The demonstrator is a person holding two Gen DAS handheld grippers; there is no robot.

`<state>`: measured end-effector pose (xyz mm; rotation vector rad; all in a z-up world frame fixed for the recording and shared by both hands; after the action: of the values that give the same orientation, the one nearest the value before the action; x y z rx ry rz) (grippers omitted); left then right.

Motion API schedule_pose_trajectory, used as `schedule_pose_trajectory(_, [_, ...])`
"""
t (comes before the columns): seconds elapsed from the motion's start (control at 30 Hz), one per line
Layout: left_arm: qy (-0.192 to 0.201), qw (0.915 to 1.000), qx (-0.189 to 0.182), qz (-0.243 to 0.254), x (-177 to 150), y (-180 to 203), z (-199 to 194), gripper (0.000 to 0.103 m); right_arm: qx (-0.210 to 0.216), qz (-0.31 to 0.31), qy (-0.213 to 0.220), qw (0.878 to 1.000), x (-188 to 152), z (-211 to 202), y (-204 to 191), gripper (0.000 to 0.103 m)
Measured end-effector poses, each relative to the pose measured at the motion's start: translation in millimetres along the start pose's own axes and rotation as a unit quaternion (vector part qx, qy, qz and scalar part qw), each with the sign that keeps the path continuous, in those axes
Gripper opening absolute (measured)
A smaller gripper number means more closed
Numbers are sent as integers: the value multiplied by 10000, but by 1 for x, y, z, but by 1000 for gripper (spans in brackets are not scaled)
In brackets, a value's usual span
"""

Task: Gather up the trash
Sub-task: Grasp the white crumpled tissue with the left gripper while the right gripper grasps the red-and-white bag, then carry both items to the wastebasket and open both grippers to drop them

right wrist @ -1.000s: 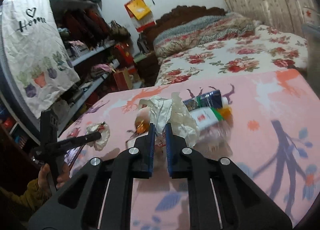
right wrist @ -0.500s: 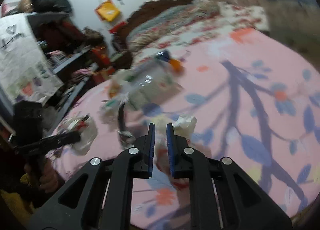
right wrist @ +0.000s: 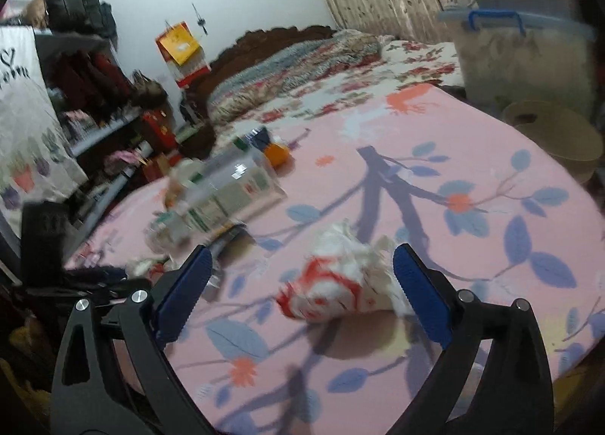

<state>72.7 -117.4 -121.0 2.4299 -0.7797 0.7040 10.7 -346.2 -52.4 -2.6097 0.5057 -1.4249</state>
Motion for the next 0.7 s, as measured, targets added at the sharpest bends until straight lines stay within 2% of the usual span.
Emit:
schedule_pose_trajectory(0.13, [-118, 9999, 75, -33, -2, -3, 7, 65, -259, -196, -295, 9990, -9, 8, 7, 96])
schedule_pose_trajectory(0.27, [-223, 9995, 168, -114, -5, -10, 15, 65, -315, -218, -504, 9980, -13, 18, 15, 93])
schedule_pose_trajectory(0.3, [-243, 9994, 186, -129, -5, -11, 17, 61, -331, -230, -562, 9976, -15, 20, 18, 90])
schedule_pose_trajectory(0.33, [-255, 9994, 188, -125, -6, -12, 19, 52, -373, -268, -684, 9966, -18, 25, 20, 73])
schedule_pose_trajectory(0.37, [-264, 9996, 83, -102, -6, -11, 20, 33, -395, -314, -804, 9955, -21, 28, 21, 63])
schedule_pose_trajectory(0.4, [-286, 9995, 19, -133, -7, -8, 21, 32, -419, -361, -814, 9951, -22, 28, 22, 59])
schedule_pose_trajectory(0.43, [-280, 9995, 19, -166, -5, -8, 19, 31, -372, -368, -765, 9957, -21, 25, 23, 46])
schedule_pose_trajectory(0.47, [-264, 9995, -69, -186, -2, -7, 15, 31, -286, -302, -722, 9965, -18, 21, 25, 40])
schedule_pose_trajectory(0.6, [-113, 9970, -709, -293, 24, 11, 0, 31, 15, 110, -368, 9993, -2, 7, 40, 37])
schedule_pose_trajectory(0.7, [-169, 9961, -860, -82, 49, 33, 10, 31, 23, 318, -295, 9991, 6, 8, 61, 37])
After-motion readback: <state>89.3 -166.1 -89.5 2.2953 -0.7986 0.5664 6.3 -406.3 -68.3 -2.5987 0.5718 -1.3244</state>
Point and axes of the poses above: each gripper's, at about its wrist camera, not at the fingertips, and z roughly the way its jaws point, y to its right, x to its top, the point moved 6 cm from there along z, roughly the way its jaws point, and after that the axes turned 1 degree about -x, right-handed, at the moved point
